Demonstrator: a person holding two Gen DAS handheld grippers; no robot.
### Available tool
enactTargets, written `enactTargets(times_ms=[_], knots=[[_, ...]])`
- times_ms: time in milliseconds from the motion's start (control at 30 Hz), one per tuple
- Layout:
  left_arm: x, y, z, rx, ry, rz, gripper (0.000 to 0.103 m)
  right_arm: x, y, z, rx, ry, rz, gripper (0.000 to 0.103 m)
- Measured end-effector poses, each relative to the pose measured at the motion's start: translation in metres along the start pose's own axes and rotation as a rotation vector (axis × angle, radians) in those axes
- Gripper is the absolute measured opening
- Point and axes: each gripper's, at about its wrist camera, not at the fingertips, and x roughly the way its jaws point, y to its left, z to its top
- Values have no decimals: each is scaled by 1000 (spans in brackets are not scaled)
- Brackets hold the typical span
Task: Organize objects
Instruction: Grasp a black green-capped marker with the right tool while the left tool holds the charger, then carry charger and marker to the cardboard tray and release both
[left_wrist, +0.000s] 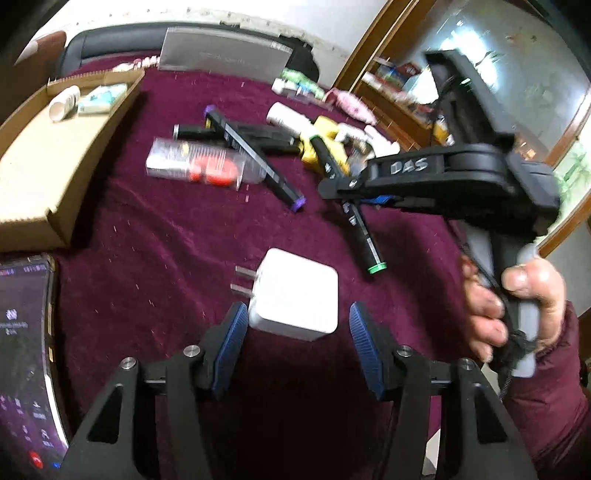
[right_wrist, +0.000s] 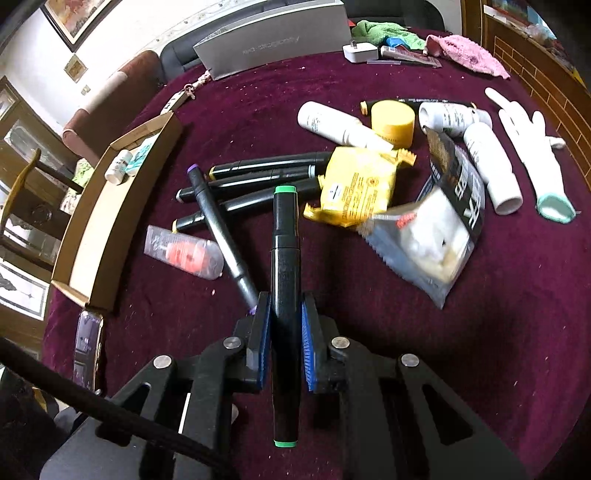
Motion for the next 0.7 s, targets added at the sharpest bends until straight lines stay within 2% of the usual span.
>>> enactTargets(times_ms=[100, 233, 300, 433, 533, 633, 700], knots=[[3, -8, 0, 30, -1, 46, 51, 3, -3, -5, 15, 20, 66, 12], [6, -11, 4, 37, 1, 74, 51, 6, -7, -12, 76, 50, 230, 12], [10, -12, 9, 41, 7, 87, 51, 4, -7, -16, 84, 40, 253, 12], [21, -12, 22, 48, 8, 74, 52, 4, -11, -19, 87, 41, 246, 12], [27, -12, 26, 50, 2, 56, 52, 7, -20, -24, 120, 58, 307, 12], [33, -19, 33, 46, 10, 87, 53, 1, -29, -24, 146, 26, 307, 12], [36, -22, 36, 34, 20, 75, 53, -5, -35, -24, 151, 7, 300, 12]])
